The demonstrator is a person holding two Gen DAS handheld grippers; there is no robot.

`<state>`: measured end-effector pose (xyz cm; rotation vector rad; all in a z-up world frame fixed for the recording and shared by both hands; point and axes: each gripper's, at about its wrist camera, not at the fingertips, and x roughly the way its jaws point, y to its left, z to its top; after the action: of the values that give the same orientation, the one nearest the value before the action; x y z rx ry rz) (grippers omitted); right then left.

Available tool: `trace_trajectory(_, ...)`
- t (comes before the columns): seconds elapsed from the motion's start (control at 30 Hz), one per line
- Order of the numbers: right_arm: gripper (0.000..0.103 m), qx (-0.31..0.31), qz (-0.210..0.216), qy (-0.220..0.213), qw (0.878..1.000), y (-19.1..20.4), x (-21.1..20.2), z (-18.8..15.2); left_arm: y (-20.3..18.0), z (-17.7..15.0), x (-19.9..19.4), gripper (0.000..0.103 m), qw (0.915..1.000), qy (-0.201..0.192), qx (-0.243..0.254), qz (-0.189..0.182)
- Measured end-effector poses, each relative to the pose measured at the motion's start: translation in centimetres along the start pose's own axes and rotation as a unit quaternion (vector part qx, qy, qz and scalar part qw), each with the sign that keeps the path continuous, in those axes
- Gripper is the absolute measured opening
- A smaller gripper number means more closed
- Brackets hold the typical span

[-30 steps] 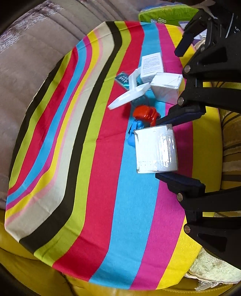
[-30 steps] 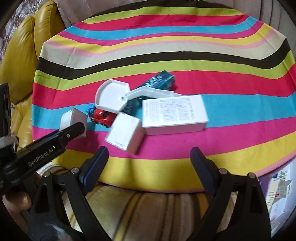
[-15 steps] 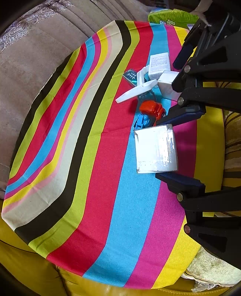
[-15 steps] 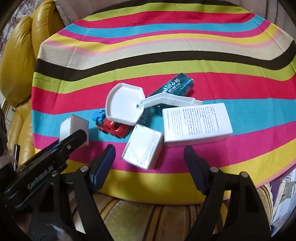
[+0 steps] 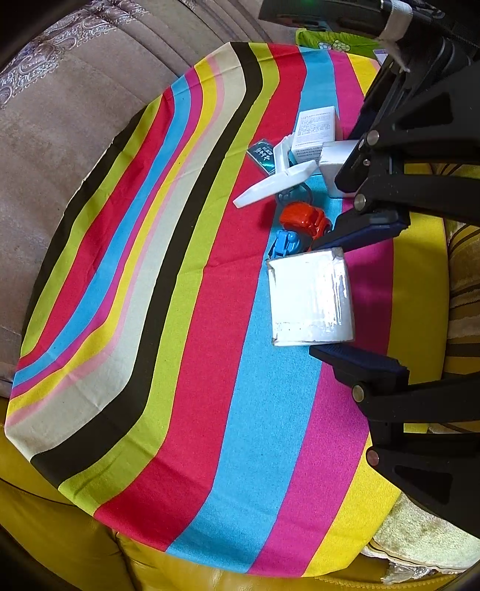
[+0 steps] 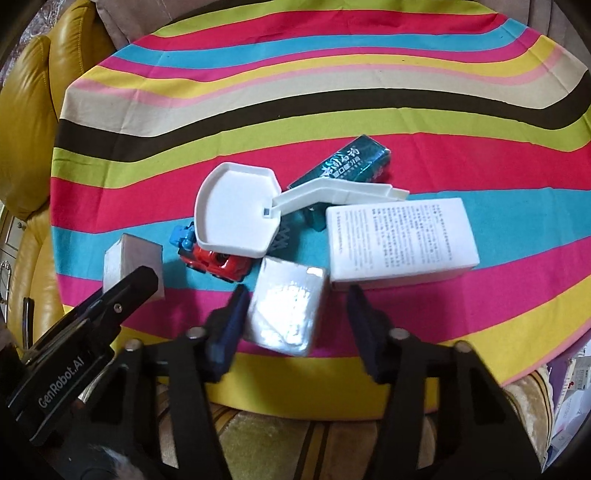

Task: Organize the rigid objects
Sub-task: 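Carry the white cylinder and white cube box over the storage box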

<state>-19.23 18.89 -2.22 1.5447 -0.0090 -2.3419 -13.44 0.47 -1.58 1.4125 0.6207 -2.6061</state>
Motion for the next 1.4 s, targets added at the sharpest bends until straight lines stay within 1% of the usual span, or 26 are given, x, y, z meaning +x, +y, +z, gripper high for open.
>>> trace_trajectory(0.03,0.041,0.001,0.0,0.002,1.0,-0.1,0.1,0.0,0.0,0.0,0.0,0.049,1.0,0.0,0.0,0.0)
trace_trajectory(0.4,0.04,-0.007,0.029,0.0,1.0,-0.4,-0.8,-0.8,-0.1,-0.1,-0.4,0.049,1.0,-0.008,0.003,-0.004)
trace_trajectory(0.6,0.04,-0.005,0.051,-0.01,0.999,-0.8,-2.0,-1.4,-0.8,-0.1,-1.5,0.049,0.9992,-0.035,0.017,-0.004)
trace_trajectory(0.67,0.04,-0.004,0.058,-0.018,0.998,-0.8,-2.6,-1.7,-1.3,-0.1,-2.1,0.049,0.9984,-0.05,0.027,-0.002)
trace_trajectory(0.73,0.04,0.001,0.065,-0.029,0.997,-1.3,-3.5,-2.0,-2.0,-0.1,-2.9,0.049,0.997,-0.066,0.039,-0.008)
trace_trajectory(0.87,0.04,0.021,0.067,-0.044,0.997,-2.7,-4.7,-2.2,-4.0,-0.3,-4.0,0.049,0.9932,-0.088,0.074,-0.013)
trace_trajectory(1.0,0.04,0.043,0.062,-0.054,0.996,-4.7,-5.9,-2.7,-6.4,-0.7,-4.1,0.049,0.9907,-0.08,0.104,-0.034)
trace_trajectory(1.17,0.04,0.075,0.048,-0.063,0.994,-7.9,-7.7,-3.8,-10.4,-1.8,-4.6,0.049,0.9837,-0.064,0.153,-0.069)
trace_trajectory(1.4,0.04,0.118,0.015,-0.073,0.99,-12.5,-10.2,-6.0,-16.4,-4.1,-4.9,0.049,0.9663,-0.045,0.234,-0.096)
